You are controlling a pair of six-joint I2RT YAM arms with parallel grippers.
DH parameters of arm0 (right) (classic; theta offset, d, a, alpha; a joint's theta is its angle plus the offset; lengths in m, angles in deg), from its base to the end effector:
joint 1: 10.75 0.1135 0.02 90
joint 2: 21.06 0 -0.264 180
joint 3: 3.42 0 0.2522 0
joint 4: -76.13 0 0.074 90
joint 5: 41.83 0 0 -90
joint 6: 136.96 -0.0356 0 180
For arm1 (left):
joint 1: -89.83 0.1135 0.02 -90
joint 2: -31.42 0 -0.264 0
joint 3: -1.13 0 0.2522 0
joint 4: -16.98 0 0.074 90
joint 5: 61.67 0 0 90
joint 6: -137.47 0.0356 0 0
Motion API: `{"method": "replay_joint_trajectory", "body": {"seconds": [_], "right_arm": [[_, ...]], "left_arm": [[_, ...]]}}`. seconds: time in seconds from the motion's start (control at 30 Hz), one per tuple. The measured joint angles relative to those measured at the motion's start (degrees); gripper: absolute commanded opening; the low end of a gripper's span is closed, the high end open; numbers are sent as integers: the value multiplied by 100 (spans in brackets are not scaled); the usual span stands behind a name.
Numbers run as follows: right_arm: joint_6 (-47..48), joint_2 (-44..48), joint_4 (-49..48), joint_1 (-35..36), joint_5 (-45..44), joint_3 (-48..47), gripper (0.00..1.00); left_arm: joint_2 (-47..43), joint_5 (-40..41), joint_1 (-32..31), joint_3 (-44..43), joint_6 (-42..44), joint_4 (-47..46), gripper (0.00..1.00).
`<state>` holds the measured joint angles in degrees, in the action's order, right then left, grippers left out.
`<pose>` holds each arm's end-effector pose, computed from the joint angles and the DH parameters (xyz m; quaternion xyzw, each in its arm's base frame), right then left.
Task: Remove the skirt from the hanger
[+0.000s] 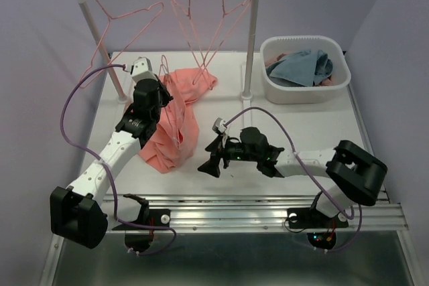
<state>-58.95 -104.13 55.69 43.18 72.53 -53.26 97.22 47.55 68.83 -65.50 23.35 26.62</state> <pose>0.1665 0.2535 0.2138 -0.3963 0.6662 0.4702 0.4220 0.2565 -0.0859 0.3415 -0.1290 0.7454 -0.1291 0.6411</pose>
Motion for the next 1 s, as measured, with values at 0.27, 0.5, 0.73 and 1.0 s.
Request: {"method": "replay_joint_trajectory", "body": {"seconds": [0.27,0.5,0.73,1.0], "right_arm": [[-184,-1471,-1849,273,-321,-328,100],[-129,-1932,-2483,634,-691,-833,100],[-68,-2149,-2872,804,-1303,-846,87],[22,-2483,-3259,872,-2096,-857,74]], "left_arm": [[0,87,-7,0,-2,9,0],[2,168,-7,0,-39,11,0],[2,245,-7,0,-131,50,0],[0,267,-7,0,-199,55,0]]}}
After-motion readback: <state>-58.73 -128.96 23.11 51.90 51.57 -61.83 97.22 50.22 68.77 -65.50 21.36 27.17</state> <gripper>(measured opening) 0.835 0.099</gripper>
